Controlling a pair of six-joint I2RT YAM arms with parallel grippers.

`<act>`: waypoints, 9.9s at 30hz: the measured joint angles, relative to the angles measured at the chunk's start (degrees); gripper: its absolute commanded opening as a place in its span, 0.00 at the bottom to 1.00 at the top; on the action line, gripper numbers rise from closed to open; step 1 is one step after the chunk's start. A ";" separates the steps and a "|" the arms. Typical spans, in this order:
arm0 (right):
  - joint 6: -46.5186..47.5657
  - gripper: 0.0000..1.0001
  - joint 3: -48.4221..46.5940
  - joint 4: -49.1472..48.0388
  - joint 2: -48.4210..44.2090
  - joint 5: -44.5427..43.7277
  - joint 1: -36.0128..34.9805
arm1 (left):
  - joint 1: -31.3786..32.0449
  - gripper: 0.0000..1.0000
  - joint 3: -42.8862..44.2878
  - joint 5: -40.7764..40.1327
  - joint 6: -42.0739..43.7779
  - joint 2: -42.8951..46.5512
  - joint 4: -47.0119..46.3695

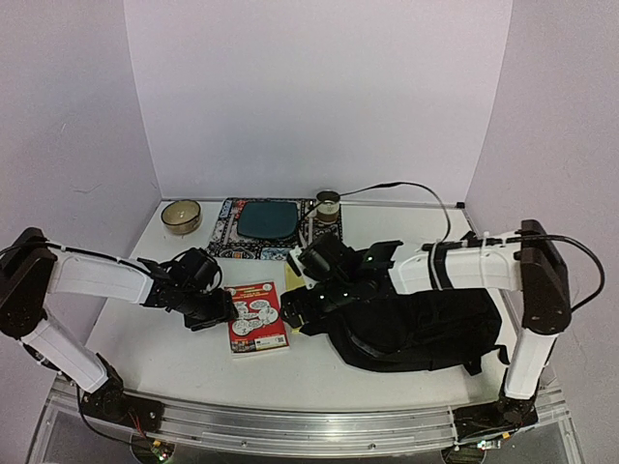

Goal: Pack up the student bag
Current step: Move the book to the center of the board, then adjust the book at the center of the board, then grab the book at the center of the board, then pass from the left arm to the right, then pass from the right arm to the left

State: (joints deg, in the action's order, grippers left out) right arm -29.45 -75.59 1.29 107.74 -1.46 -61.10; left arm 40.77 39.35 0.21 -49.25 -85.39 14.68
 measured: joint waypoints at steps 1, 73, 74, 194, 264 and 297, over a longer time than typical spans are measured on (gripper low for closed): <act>-0.82 0.80 -0.51 -0.29 1.61 0.11 0.00 | 0.00 0.52 0.19 0.57 0.25 -0.92 -0.19; -13.53 0.71 7.73 -4.31 4.84 3.52 -2.91 | 18.32 0.59 1.75 -4.65 -14.53 3.65 5.13; -13.60 0.71 7.73 -4.34 4.84 3.48 -2.91 | 18.32 0.60 1.29 -5.01 -15.26 4.66 4.52; -26.60 0.64 22.09 -40.49 2.19 26.13 3.87 | 14.10 0.00 -23.45 -0.41 -33.18 22.52 -37.17; -31.49 0.00 25.23 -47.41 -23.64 1.47 7.45 | 15.60 0.76 -5.62 0.23 -35.81 -7.19 -77.78; -37.00 0.00 32.63 -49.32 -28.68 -0.78 7.56 | 16.57 0.35 -7.99 -6.53 -35.55 -8.28 -87.43</act>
State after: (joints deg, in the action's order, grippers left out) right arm -66.45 -42.96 -48.03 79.06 -2.24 -53.54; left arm 57.34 31.35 -6.32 -84.80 -93.67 -72.75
